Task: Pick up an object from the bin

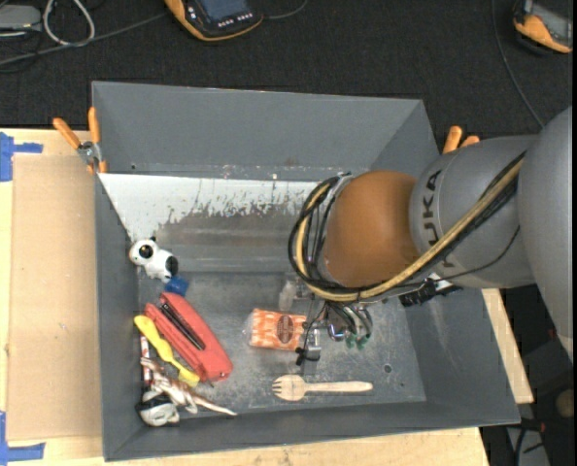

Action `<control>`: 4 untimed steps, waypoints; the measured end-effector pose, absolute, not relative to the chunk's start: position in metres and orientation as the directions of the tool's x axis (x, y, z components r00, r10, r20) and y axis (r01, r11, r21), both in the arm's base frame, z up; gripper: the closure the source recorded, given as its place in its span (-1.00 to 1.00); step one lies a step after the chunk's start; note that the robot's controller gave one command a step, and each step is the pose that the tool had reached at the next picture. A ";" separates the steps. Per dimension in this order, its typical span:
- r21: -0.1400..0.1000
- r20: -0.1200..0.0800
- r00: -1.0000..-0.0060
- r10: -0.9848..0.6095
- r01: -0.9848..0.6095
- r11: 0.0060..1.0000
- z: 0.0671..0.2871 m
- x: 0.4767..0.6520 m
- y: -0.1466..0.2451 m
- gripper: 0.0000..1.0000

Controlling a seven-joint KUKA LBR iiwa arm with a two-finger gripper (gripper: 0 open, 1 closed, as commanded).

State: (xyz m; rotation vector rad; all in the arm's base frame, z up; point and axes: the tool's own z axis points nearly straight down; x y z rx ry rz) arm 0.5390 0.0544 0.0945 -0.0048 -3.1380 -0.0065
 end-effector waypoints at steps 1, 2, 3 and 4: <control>0.002 0.007 -0.974 0.228 0.228 0.974 0.072 0.529 0.044 1.00; 0.002 0.007 -0.973 0.229 0.229 0.973 0.072 0.529 0.044 1.00; 0.000 0.013 -0.976 0.218 0.218 0.976 0.136 0.523 0.062 1.00; -0.003 0.021 -0.968 0.251 0.251 0.968 0.211 0.505 0.057 1.00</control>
Offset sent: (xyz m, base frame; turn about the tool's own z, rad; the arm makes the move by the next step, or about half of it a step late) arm 0.0000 0.0000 0.0000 0.0000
